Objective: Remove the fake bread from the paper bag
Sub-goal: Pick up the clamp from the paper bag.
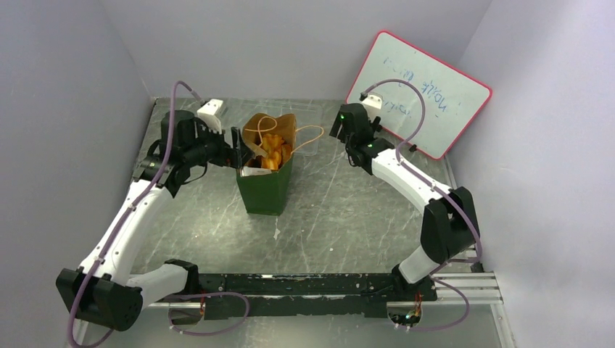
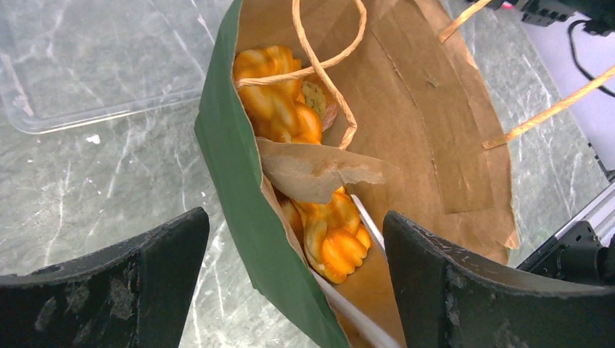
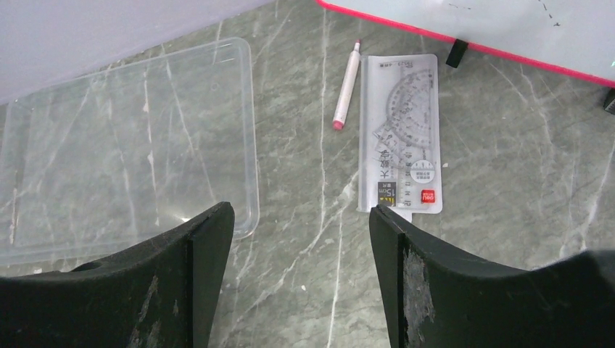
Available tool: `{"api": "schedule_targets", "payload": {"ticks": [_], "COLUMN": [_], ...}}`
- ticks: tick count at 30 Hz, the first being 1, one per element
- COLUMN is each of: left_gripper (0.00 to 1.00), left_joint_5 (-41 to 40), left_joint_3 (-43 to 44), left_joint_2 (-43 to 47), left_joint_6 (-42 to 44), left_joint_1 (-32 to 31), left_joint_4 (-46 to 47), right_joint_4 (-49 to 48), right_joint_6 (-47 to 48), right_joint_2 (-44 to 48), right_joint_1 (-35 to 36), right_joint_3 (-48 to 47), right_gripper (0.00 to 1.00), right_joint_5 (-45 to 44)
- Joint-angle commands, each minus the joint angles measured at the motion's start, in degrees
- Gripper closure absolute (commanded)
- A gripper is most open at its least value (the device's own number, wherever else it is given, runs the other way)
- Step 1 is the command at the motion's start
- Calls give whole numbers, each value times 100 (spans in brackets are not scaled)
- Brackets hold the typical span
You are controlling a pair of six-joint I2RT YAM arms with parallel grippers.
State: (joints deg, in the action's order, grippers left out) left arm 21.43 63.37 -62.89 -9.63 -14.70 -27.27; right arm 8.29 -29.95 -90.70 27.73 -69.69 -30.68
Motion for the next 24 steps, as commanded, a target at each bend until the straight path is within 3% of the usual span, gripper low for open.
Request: {"api": "schedule_targets", "payload": {"ticks": [1, 11, 19, 20, 24], "left_gripper": [6, 6, 6, 0, 9], "left_joint_5": [-457, -817, -970, -913, -772], "left_joint_3": [178, 84, 20, -9, -130], "left_joint_2": [-164, -365, -423, -431, -419], "left_joint_6": [-38, -75, -131, -155, -246], "left_joint_1": [-249, -332, -333, -334, -332], "left_joint_4": [-34, 242, 661, 729, 964], "right_joint_4": [116, 368, 1013, 1109, 1541], "right_joint_6": [-98, 151, 343, 349, 285], "right_joint_2": [218, 702, 1431, 1513, 1748], "right_joint_1": [22, 595, 1788, 1945, 2562], "right_joint_3": [124, 94, -226, -274, -545], "right_gripper": [27, 27, 27, 27, 27], "right_joint_5": [-44, -552, -1734, -1863, -2560]}}
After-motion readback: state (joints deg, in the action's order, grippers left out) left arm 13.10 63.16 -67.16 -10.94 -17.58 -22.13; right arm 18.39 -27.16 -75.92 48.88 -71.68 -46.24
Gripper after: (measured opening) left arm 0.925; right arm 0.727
